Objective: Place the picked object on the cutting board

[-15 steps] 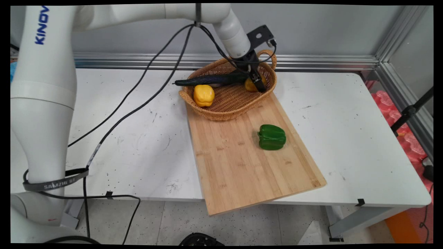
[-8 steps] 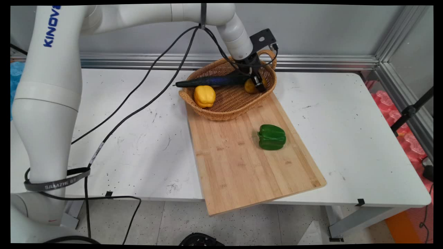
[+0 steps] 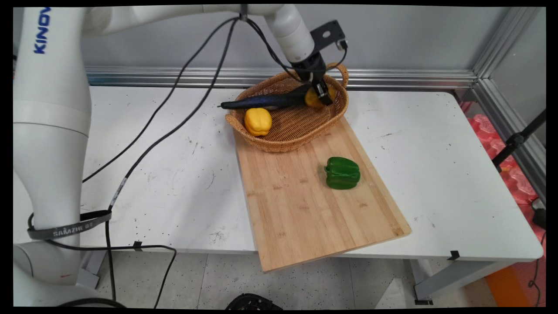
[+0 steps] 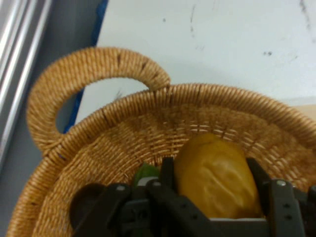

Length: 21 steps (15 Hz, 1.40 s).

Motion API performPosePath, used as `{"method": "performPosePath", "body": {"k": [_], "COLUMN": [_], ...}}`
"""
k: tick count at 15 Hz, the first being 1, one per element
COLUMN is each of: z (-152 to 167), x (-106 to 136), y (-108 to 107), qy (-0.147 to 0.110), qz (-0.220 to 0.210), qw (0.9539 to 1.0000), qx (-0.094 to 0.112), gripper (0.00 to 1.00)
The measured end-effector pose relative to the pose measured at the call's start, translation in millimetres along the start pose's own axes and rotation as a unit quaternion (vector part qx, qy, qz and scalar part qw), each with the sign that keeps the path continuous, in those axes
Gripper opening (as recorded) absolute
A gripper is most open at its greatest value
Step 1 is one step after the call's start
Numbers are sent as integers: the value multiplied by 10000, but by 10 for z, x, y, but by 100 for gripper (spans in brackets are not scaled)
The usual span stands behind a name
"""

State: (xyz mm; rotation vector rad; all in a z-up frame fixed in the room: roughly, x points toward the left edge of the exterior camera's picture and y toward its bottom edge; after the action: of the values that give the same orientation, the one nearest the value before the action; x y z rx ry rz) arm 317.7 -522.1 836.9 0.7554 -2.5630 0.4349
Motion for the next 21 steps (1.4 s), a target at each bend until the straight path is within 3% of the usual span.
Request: {"method": "performPosePath", "body": {"k": [7,14,21], "z": [-802,-1449,-1732], "x": [-37,-177,-320], "y": [164,645,1228], "qy": [166,333,387], "qz": [100,554,1035], "qw": [9998,9962,9864], "qx": [-63,-582,-1219], "gripper": [0,0,0]}}
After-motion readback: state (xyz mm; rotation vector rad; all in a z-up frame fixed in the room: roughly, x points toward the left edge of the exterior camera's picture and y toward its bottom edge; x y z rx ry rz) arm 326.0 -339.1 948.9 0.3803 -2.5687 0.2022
